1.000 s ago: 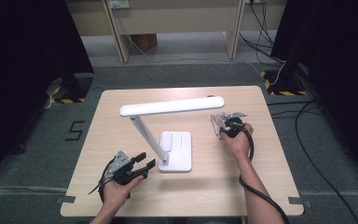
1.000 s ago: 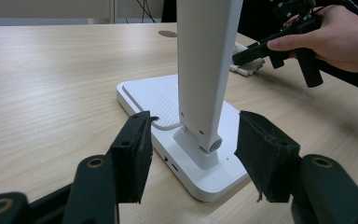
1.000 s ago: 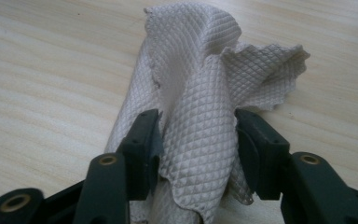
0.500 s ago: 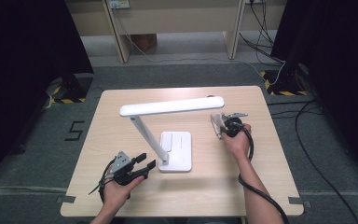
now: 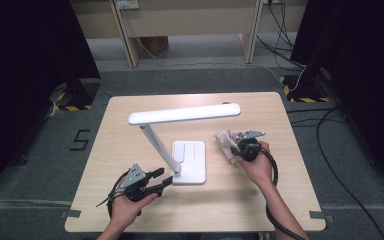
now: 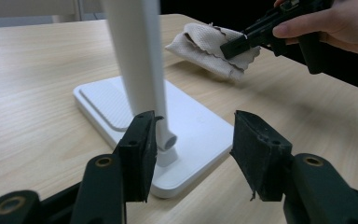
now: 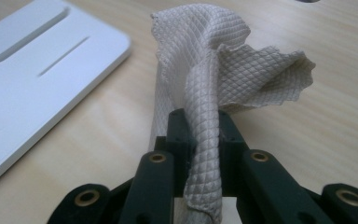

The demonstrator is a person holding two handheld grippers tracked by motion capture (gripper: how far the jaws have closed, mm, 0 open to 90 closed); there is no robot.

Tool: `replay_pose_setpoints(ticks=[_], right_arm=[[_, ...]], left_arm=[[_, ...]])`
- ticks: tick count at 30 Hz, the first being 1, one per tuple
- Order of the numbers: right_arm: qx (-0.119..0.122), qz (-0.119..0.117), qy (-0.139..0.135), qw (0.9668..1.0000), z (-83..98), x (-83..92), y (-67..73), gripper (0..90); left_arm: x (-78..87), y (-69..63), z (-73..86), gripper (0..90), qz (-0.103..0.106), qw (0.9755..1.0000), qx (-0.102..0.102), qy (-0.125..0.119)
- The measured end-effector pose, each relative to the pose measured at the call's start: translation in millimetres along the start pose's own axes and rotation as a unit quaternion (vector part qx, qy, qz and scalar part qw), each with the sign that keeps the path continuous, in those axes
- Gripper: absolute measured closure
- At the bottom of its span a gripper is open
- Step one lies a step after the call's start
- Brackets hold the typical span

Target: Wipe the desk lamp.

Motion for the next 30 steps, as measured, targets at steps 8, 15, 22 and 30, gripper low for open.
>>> replay_pose_setpoints(ticks=[8,15,22,30], right_arm=[[0.045,-0.058,0.008,0.9973,20.9,29.1,61.4,79.9],[0.059,-0.08,0.001,0.995,23.5,35.4,87.1,79.9],[0.074,-0.106,0.009,0.9916,29.1,33.6,109.4,79.8],[0.083,-0.128,0.017,0.9881,32.3,30.6,127.4,79.8]], left_arm=[[-1.3,-19.2,-6.8,46.1,0.024,0.9991,-0.035,0.001],[-4.3,-26.5,-14.5,44.7,0.031,0.9982,-0.051,-0.003],[-7.3,-33.7,-19.5,42.1,0.043,0.9965,-0.072,0.001],[-12.1,-36.0,-19.0,40.2,0.047,0.9959,-0.077,0.007]])
Point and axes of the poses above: each handheld gripper's, and its own axes: x roughly backward along the jaws, z roughly out of its underside, y roughly to its left, the point moved 9 cm from there along -x, roughly forward along the jaws, and after that the axes turned 8 degrees about -z, right-handed, at the moved point
